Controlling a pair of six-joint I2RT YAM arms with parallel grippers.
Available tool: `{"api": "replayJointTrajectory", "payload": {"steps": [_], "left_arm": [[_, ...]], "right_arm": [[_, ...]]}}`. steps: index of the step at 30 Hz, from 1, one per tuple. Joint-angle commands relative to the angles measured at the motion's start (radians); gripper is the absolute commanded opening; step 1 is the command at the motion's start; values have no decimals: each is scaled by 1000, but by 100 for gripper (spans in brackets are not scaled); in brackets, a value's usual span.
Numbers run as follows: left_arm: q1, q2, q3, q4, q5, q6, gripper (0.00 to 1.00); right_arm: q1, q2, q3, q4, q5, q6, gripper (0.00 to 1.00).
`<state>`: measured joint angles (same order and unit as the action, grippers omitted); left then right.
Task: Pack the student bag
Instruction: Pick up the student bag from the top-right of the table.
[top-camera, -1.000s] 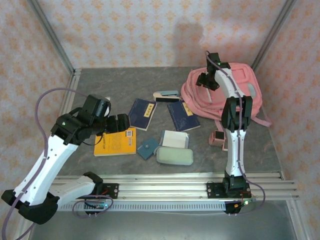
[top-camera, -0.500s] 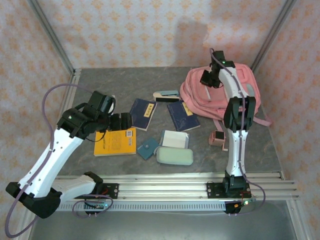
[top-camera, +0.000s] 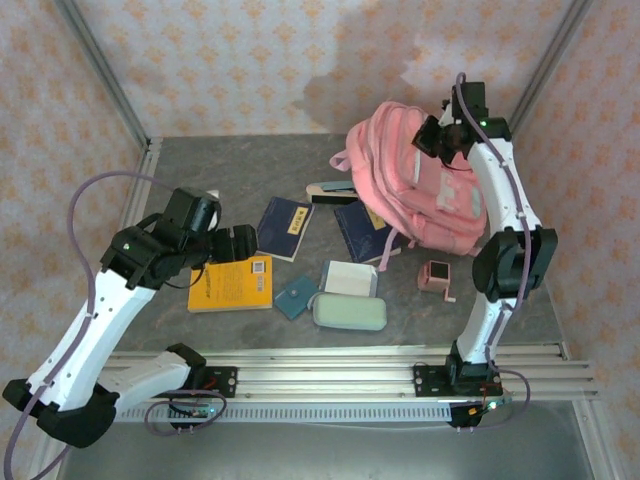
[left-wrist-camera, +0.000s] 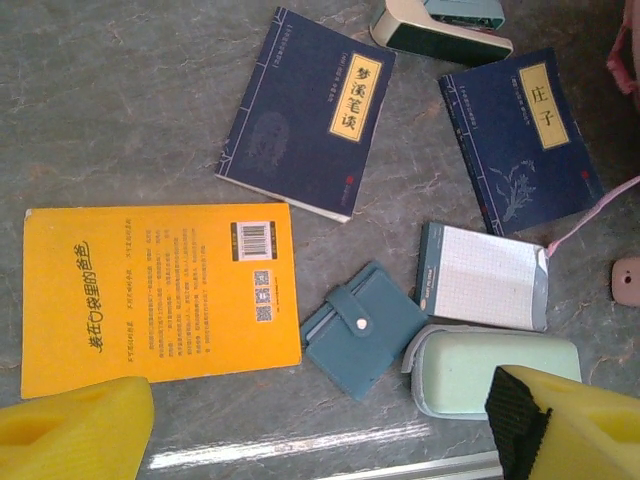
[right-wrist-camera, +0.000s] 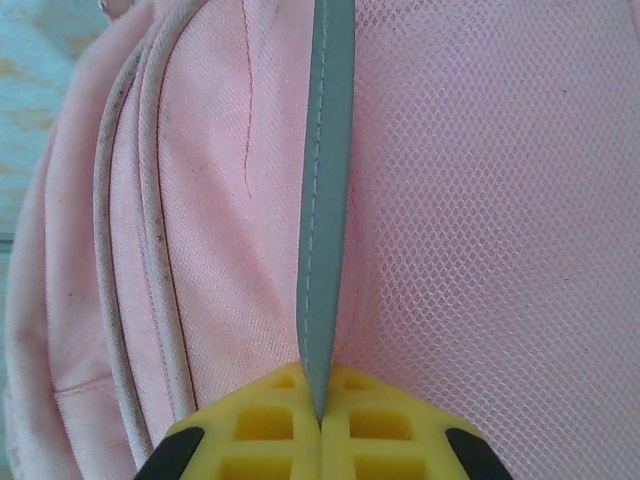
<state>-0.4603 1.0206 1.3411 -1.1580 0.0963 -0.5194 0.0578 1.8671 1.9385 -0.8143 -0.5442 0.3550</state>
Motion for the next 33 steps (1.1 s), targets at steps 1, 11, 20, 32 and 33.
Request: {"api": "replayJointTrajectory", "payload": {"steps": [1, 11, 20, 32, 33], "left_arm": [[4, -24, -27, 22, -20, -42, 88], [3, -31, -52, 58, -12, -68, 88], [-20, 18, -139, 159, 52, -109, 86], [-293, 308, -145, 327, -53, -58, 80], [-317, 338, -131, 340, -74, -46, 80]], "right_arm": [[36, -69, -56, 152, -99, 116, 0], [243, 8, -3, 165, 100, 315, 0], [384, 169, 66, 141, 185, 473, 0], [397, 332, 294, 14, 175, 519, 0], [395, 335, 326, -23, 178, 510, 0]]}}
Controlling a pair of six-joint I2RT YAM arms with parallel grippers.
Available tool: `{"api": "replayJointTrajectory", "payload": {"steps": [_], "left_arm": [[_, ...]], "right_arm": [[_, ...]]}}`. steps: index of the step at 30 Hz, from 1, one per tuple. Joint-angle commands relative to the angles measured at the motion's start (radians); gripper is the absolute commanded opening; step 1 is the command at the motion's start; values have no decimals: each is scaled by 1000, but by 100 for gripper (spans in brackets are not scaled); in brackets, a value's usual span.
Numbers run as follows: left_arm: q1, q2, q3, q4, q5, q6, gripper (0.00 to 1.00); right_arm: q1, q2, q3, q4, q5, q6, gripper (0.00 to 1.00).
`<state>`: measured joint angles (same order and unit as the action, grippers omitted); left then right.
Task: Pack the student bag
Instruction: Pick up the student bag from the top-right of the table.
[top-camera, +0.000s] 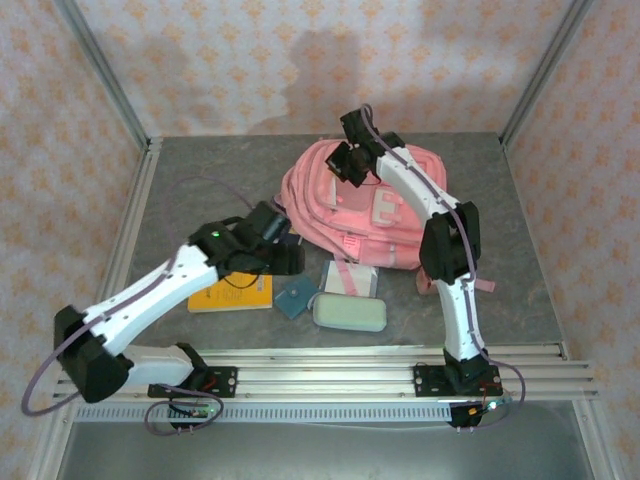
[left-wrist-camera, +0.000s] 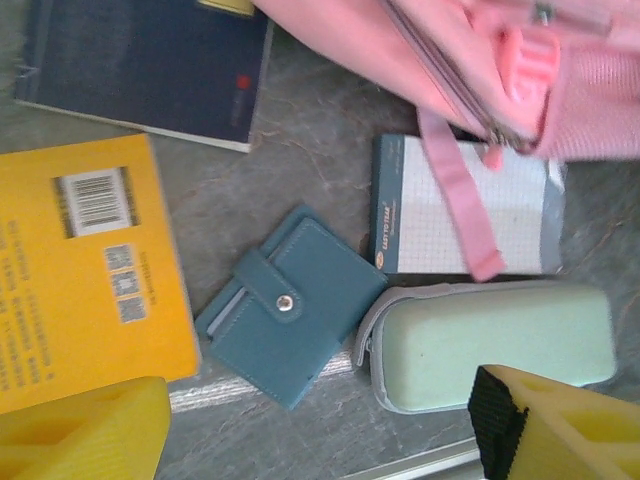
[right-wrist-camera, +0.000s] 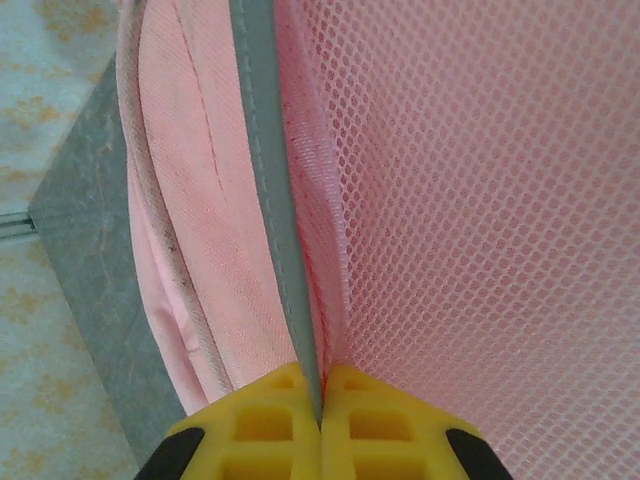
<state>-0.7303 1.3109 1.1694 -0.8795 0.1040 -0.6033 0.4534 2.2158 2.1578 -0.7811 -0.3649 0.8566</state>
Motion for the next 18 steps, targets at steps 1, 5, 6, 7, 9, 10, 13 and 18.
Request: {"api": "replayJointTrajectory", "payload": {"steps": [1, 5, 6, 7, 9, 10, 13, 18], "left_arm": [[-65, 73, 50, 83, -95, 48, 79], [-105, 121, 28, 214, -128, 63, 76], [-109, 126, 10, 255, -139, 92, 75], [-109, 127, -12, 300, -139, 103, 72], [-112, 118, -73, 428, -137, 155, 67], [-111, 113, -101, 483, -146, 175, 66], [-112, 117, -159, 616, -142, 261, 62], [-124, 104, -295, 876, -122, 405, 59]], "right_arm": [[-5, -15, 130, -87, -2, 4, 0], [-33, -42, 147, -146, -39, 5, 0], [-41, -54, 143, -150, -57, 7, 0], [-48, -62, 138, -150, -72, 9, 0], [-61, -79, 131, -159, -90, 4, 0], [-65, -88, 131, -167, -94, -3, 0], [-79, -106, 127, -188, -114, -7, 0], [-89, -139, 115, -193, -151, 10, 0]]}}
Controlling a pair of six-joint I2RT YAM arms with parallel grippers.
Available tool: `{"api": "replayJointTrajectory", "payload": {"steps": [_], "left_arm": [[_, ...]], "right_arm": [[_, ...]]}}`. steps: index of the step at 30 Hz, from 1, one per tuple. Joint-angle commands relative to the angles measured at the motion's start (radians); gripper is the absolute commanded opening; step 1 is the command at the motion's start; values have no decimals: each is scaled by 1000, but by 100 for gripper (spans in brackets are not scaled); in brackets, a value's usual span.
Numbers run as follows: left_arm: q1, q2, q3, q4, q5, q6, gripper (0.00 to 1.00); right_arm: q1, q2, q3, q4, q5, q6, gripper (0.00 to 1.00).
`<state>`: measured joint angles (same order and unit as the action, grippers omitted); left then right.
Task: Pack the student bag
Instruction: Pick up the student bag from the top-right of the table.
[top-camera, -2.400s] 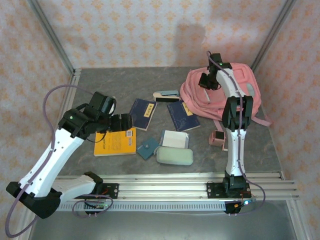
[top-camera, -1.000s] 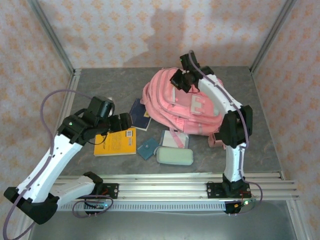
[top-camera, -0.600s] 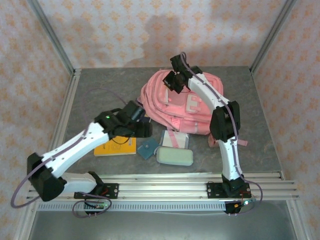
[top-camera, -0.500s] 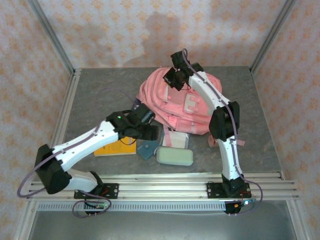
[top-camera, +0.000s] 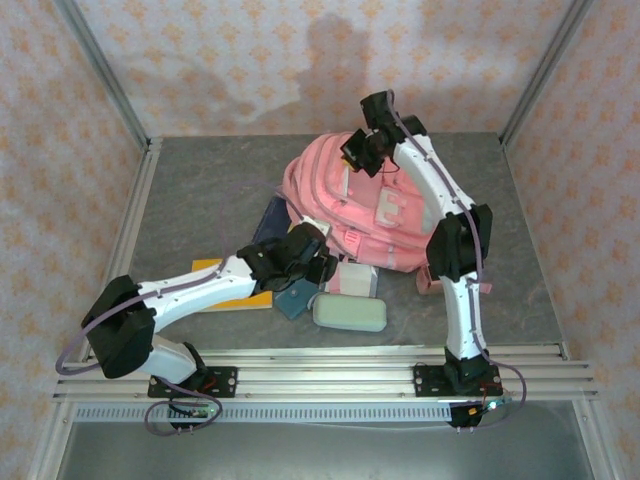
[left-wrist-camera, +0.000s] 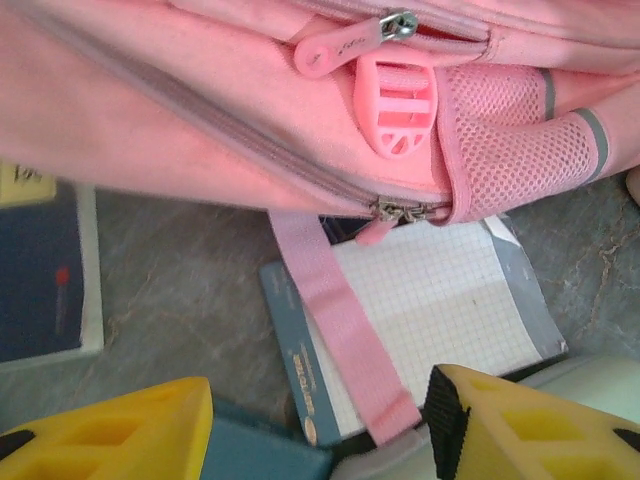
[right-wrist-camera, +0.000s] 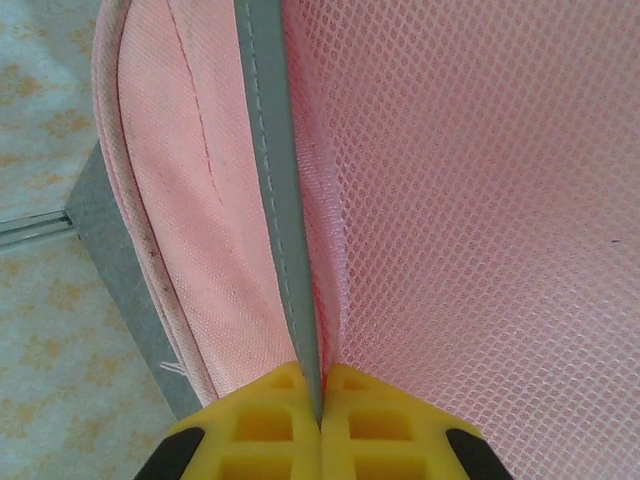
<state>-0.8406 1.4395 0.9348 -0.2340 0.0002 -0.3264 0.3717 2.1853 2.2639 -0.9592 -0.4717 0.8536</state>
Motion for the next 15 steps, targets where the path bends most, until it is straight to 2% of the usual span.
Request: {"api": "replayJointTrajectory", "payload": {"steps": [1, 7, 10, 15], "left_arm": [[-14, -26, -84, 272, -14, 143, 59], [-33, 7, -157, 444, 55, 211, 52], [-69, 38, -185, 518, 61, 289, 52], [-93, 107, -191, 562, 1, 348, 52]], "right_arm": [[-9, -114, 9, -16, -47, 17, 0], [-17, -144, 3, -9, -77, 51, 0], [-16, -151, 3, 2, -100, 66, 0], [-17, -166, 2, 13, -123, 81, 0]]}}
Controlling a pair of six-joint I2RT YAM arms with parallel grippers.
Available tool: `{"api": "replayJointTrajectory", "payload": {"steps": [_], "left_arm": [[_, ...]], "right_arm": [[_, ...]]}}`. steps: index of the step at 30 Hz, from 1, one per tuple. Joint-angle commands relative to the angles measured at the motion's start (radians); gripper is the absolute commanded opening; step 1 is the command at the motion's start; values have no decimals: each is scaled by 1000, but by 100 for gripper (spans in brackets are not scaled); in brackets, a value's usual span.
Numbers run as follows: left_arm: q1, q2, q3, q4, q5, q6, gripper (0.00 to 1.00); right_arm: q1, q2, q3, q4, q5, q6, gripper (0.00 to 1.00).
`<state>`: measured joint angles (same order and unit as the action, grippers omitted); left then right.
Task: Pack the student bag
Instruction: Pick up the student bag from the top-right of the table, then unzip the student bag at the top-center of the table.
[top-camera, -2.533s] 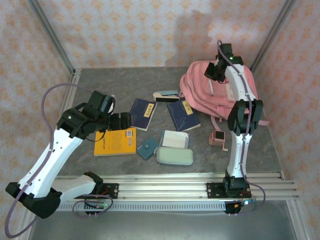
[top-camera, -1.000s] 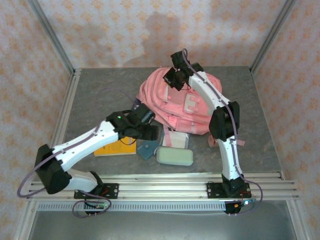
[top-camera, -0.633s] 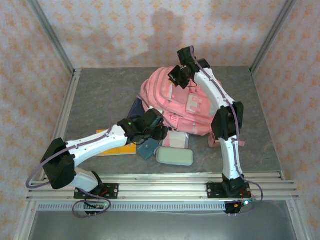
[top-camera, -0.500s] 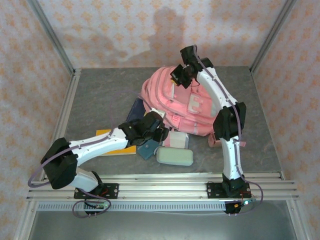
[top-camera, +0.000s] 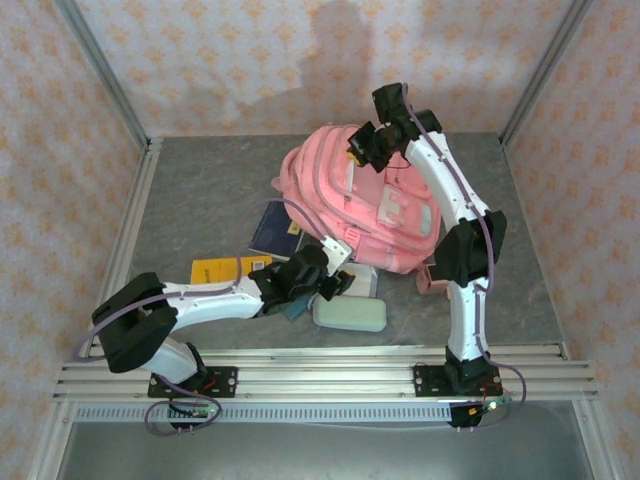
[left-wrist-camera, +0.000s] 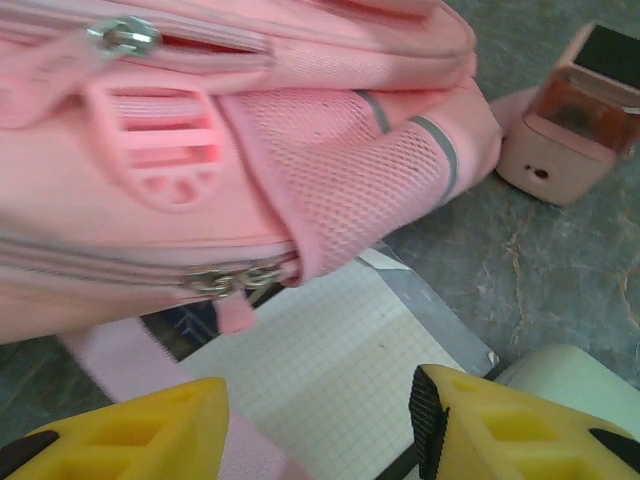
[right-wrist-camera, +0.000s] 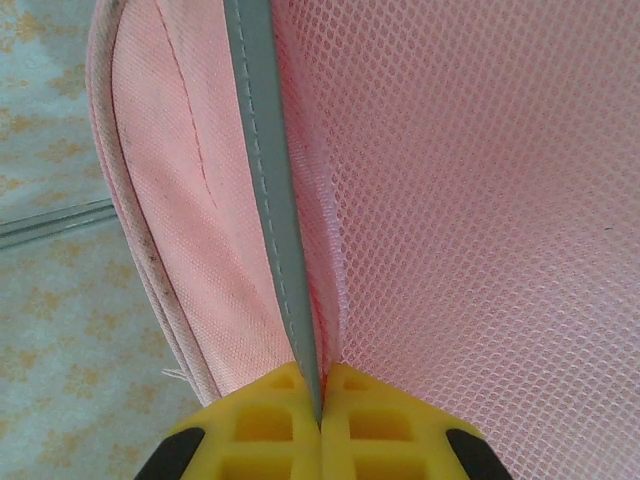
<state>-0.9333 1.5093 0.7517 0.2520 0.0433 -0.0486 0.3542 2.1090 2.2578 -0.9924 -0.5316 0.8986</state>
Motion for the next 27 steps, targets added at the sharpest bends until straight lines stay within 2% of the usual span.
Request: {"api": "replayJointTrajectory", "payload": {"steps": [1, 12, 19, 27], "left_arm": [[-1, 47, -4, 80, -50, 72, 52], [2, 103, -2, 88, -148, 66, 45], [3, 176, 55, 100, -125, 48, 45], [5, 255, 100, 83, -199, 25, 38]], "right_arm": [[0, -93, 7, 46, -65, 37, 0], [0, -122, -45, 59, -80, 38, 0], [0, -121, -49, 79, -102, 62, 0], [8, -119, -51, 112, -118, 103, 0]]}}
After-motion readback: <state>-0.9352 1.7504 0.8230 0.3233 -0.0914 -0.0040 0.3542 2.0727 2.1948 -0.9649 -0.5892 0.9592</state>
